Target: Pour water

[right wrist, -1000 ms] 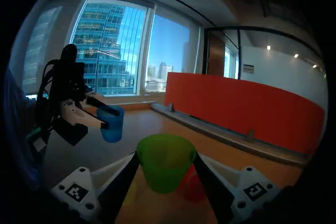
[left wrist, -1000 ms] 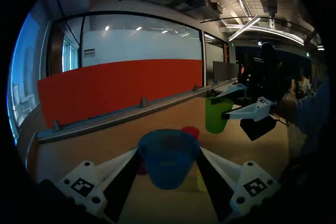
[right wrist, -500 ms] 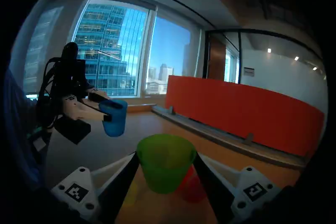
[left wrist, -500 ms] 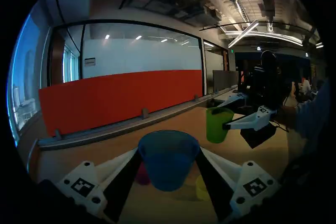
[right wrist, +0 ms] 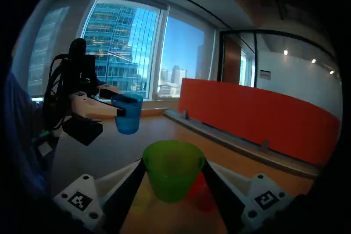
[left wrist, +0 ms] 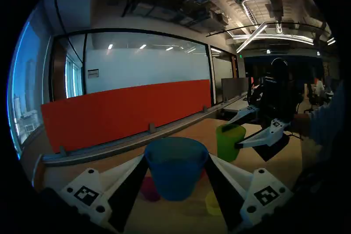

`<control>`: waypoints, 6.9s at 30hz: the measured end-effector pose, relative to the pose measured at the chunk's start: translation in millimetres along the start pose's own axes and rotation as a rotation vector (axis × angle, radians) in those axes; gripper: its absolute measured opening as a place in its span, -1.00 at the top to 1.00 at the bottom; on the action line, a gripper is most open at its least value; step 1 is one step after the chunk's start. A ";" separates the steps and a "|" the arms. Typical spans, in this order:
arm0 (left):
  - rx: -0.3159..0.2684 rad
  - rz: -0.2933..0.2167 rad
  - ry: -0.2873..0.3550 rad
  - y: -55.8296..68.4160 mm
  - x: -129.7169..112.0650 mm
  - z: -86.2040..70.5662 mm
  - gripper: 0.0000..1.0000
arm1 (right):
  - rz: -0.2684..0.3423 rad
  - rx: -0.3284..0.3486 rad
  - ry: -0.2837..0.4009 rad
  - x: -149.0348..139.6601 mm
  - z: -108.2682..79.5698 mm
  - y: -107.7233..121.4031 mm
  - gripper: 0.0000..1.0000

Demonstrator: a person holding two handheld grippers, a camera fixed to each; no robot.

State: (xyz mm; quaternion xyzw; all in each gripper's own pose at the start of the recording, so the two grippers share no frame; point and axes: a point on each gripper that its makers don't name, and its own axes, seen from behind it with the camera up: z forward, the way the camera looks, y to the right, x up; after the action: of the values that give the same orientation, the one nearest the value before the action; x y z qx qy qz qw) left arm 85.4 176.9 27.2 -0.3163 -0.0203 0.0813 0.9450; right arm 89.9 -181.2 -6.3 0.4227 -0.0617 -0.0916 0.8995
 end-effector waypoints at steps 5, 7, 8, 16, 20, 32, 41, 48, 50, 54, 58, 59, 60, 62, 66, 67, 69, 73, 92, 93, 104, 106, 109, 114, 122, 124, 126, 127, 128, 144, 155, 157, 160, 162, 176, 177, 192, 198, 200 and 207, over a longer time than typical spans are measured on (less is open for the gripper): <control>0.003 0.031 0.009 0.5 7.5 0.2 -0.74 | -0.001 0.014 -0.002 -0.6 0.1 -3.9 -0.86; 0.003 0.046 0.011 0.9 10.0 0.5 -0.74 | 0.001 0.020 0.000 -0.4 0.0 -5.4 -0.86; 0.003 0.054 0.011 1.2 11.1 0.8 -0.74 | 0.002 0.023 0.000 -0.3 -0.2 -6.2 -0.86; 0.013 0.104 0.025 0.0 24.6 2.1 -0.74 | 0.004 0.034 0.003 -0.6 0.1 -10.3 -0.86; 0.021 0.130 0.028 -1.3 30.8 4.0 -0.74 | 0.006 0.041 0.005 -0.3 0.6 -13.3 -0.86; 0.033 0.250 0.036 3.4 48.9 10.2 -0.74 | 0.007 0.061 0.014 1.2 6.5 -22.5 -0.86; 0.048 0.353 0.043 5.1 64.8 12.8 -0.74 | 0.004 0.079 0.014 0.5 13.0 -30.3 -0.86; 0.062 0.414 0.048 3.8 73.6 14.4 -0.74 | 0.003 0.094 0.012 0.5 18.4 -36.6 -0.86; 0.066 0.433 0.049 3.7 75.8 14.7 -0.74 | 0.001 0.098 0.013 0.8 19.7 -38.5 -0.86; 0.070 0.474 0.052 4.5 80.3 14.6 -0.74 | -0.002 0.105 0.012 0.7 21.9 -41.5 -0.86; 0.073 0.522 0.053 7.9 84.4 14.5 -0.74 | -0.002 0.112 0.012 0.1 23.1 -45.0 -0.86; 0.073 0.533 0.054 9.0 85.3 14.4 -0.74 | -0.002 0.114 0.012 0.0 23.5 -45.8 -0.86; 0.073 0.544 0.055 10.1 86.3 14.4 -0.74 | -0.002 0.116 0.012 0.0 24.0 -46.7 -0.86; 0.077 0.567 0.057 12.2 89.3 14.3 -0.74 | -0.003 0.119 0.012 0.1 24.9 -48.6 -0.86; 0.083 0.610 0.062 15.1 95.2 13.4 -0.74 | -0.004 0.126 0.012 0.4 26.4 -52.1 -0.86; 0.085 0.622 0.063 15.6 96.5 13.4 -0.74 | -0.005 0.128 0.012 0.5 26.6 -53.0 -0.86; 0.089 0.642 0.064 16.4 98.8 13.4 -0.74 | -0.005 0.132 0.012 0.8 27.1 -54.7 -0.86; 0.094 0.682 0.067 18.3 100.5 11.7 -0.74 | -0.005 0.138 0.013 0.9 28.5 -57.4 -0.86; 0.100 0.852 0.069 25.1 106.4 23.1 -0.74 | -0.006 0.164 0.013 0.7 32.1 -67.3 -0.86; 0.101 0.861 0.069 25.3 106.7 23.5 -0.74 | -0.007 0.165 0.013 0.8 32.4 -67.7 -0.86; 0.100 0.919 0.067 29.5 107.9 25.4 -0.74 | -0.004 0.163 0.018 2.4 35.4 -67.9 -0.86; 0.100 0.926 0.069 30.4 108.6 25.3 -0.74 | -0.005 0.163 0.019 2.5 35.8 -67.9 -0.86; 0.102 0.941 0.073 31.3 110.2 24.9 -0.74 | -0.008 0.164 0.019 3.1 36.2 -68.0 -0.86; 0.106 0.969 0.077 33.3 112.4 24.3 -0.74 | -0.012 0.162 0.019 3.9 36.9 -66.6 -0.86; 0.108 1.019 0.085 36.6 114.8 23.4 -0.74 | -0.015 0.159 0.017 3.7 36.5 -65.3 -0.85; 0.110 1.034 0.086 37.7 115.3 23.0 -0.74 | -0.016 0.159 0.018 3.7 36.5 -65.3 -0.86; 0.113 1.046 0.086 38.6 115.7 22.8 -0.74 | -0.016 0.159 0.018 3.6 36.5 -65.2 -0.85; 0.113 1.051 0.087 39.0 115.8 22.6 -0.74 | -0.016 0.159 0.018 3.6 36.5 -65.1 -0.86; 0.114 1.056 0.088 39.3 115.9 22.4 -0.74 | -0.016 0.159 0.018 3.5 36.4 -65.1 -0.85; 0.110 1.147 0.089 42.6 118.5 17.6 -0.74 | -0.018 0.160 0.016 1.6 34.7 -65.7 -0.85; 0.115 1.199 0.093 44.7 121.3 18.0 -0.74 | -0.017 0.160 0.019 1.8 34.8 -65.1 -0.85; 0.116 1.207 0.093 44.9 121.8 17.9 -0.74 | -0.018 0.159 0.019 1.9 34.9 -64.9 -0.85; 0.118 1.216 0.095 45.1 122.2 17.8 -0.74 | -0.021 0.159 0.020 2.3 34.8 -64.7 -0.85; 0.119 1.222 0.095 45.3 122.1 17.8 -0.74 | -0.022 0.159 0.020 2.7 34.7 -65.0 -0.85; 0.129 1.293 0.095 47.1 120.7 17.4 -0.74 | -0.024 0.155 0.026 4.7 34.7 -65.5 -0.84; 0.129 1.298 0.096 47.5 120.8 17.4 -0.74 | -0.024 0.155 0.026 4.7 34.7 -65.4 -0.84; 0.135 1.376 0.104 50.6 127.4 20.2 -0.74 | -0.024 0.150 0.031 6.7 34.2 -62.9 -0.84; 0.134 1.408 0.105 50.7 131.4 20.6 -0.74 | -0.023 0.148 0.033 7.0 34.7 -63.5 -0.84; 0.135 1.418 0.103 50.5 131.3 20.4 -0.74 | -0.023 0.148 0.034 7.1 34.7 -63.5 -0.84; 0.142 1.453 0.097 51.1 130.5 18.2 -0.74 | -0.025 0.146 0.035 8.1 34.6 -63.2 -0.84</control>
State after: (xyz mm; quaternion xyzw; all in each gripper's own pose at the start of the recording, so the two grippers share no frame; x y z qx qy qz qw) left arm 205.3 249.6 9.3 -0.1911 0.2419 0.6748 0.6706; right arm 84.1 -248.4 -32.9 0.4893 -0.0472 -0.0905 0.8661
